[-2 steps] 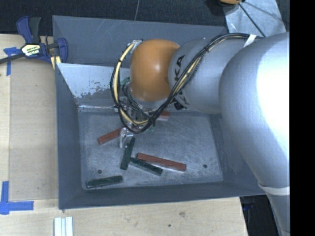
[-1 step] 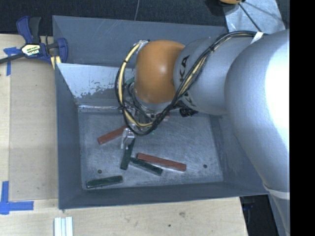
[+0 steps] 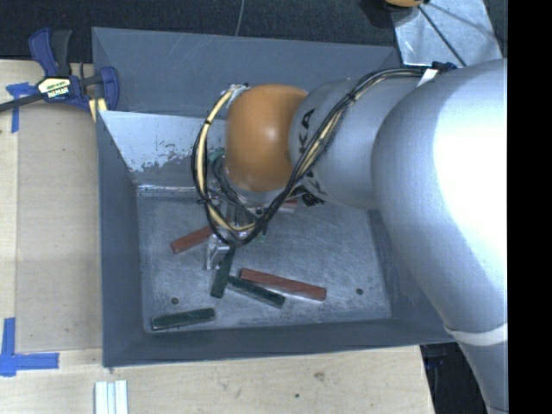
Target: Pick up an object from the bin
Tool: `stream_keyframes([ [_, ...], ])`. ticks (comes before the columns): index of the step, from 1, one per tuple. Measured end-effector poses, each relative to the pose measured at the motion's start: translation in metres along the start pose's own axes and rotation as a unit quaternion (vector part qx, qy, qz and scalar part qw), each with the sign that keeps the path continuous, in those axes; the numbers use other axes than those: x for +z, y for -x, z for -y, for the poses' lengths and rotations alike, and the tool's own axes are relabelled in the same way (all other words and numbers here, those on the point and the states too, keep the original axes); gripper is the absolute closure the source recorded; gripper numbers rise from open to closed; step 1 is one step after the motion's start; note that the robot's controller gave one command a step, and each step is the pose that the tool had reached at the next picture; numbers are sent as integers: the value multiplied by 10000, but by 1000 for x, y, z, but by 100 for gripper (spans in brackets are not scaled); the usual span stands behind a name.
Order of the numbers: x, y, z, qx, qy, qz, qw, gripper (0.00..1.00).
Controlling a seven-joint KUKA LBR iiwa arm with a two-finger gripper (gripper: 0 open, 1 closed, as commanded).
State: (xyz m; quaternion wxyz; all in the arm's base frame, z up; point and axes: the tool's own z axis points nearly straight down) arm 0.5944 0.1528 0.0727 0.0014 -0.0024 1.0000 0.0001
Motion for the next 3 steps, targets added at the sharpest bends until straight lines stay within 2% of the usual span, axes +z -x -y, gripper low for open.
stream_keyframes([
  [1,-2,13,-4,-42,48,199,9998,100],
  [3,-5,12,-3,-50,42,176,9998,100],
])
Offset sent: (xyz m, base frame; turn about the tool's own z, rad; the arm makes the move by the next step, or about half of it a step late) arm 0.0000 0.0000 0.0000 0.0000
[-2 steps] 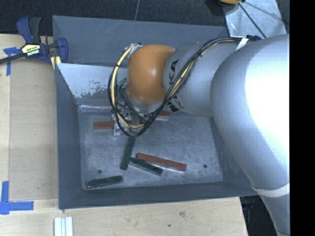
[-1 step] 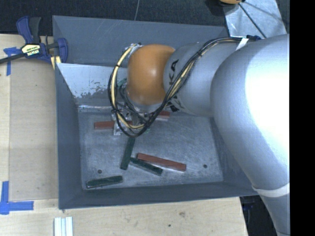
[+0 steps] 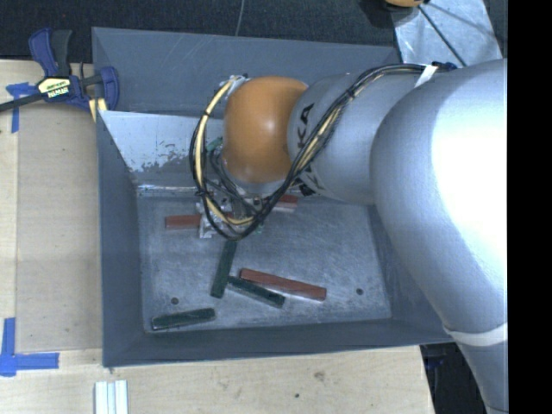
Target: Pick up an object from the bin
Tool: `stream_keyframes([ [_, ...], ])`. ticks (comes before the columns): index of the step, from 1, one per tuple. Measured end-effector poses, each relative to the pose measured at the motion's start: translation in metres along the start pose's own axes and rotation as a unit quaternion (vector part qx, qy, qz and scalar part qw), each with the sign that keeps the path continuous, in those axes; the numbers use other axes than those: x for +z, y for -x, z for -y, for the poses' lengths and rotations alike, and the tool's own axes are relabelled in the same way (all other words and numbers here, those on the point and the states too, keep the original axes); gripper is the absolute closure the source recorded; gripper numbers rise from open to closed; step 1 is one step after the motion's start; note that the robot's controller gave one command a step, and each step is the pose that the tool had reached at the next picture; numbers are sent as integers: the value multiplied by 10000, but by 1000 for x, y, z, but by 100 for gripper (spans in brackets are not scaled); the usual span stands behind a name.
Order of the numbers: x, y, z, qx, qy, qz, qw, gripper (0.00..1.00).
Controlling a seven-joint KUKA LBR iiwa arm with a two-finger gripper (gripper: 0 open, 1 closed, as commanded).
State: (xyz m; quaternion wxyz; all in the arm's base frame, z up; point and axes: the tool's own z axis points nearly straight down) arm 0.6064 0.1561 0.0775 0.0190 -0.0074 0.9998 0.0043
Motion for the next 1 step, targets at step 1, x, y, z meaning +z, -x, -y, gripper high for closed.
stream_keyframes([
  [1,-13,-4,1,-2,-35,-149,9999,100],
])
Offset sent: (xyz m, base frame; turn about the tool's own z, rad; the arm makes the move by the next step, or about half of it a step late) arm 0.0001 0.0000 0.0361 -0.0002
